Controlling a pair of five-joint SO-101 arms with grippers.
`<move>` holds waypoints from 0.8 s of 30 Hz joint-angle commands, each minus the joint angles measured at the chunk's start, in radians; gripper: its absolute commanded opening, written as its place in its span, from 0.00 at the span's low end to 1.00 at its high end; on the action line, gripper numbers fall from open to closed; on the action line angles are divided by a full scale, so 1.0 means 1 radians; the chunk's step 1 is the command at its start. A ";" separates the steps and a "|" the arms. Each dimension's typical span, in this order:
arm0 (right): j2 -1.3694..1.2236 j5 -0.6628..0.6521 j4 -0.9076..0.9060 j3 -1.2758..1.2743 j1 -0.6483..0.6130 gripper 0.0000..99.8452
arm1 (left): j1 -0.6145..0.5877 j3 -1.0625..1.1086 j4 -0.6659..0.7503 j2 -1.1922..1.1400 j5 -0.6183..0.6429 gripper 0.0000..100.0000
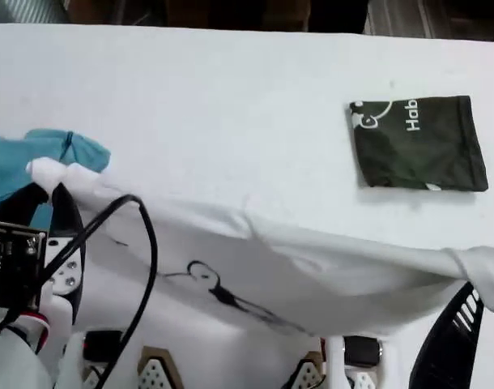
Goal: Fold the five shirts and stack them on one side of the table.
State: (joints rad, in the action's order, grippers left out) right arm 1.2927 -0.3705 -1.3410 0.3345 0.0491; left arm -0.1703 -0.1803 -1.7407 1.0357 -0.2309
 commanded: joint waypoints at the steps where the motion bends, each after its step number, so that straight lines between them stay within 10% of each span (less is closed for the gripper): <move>1: -0.035 0.003 0.004 -0.025 0.013 0.02 | -0.009 0.030 0.025 -0.002 0.011 0.03; 16: -0.208 0.005 0.278 -0.476 -0.085 0.02 | -0.003 0.539 0.417 -0.026 0.011 0.03; 24: -0.298 -0.005 0.489 -0.677 -0.082 0.02 | -0.002 0.430 0.559 -0.361 0.011 0.03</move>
State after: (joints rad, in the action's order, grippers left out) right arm 1.0457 -0.3705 -0.9283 -0.3222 -0.0276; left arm -0.1688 0.3537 -1.2283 0.7963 -0.2309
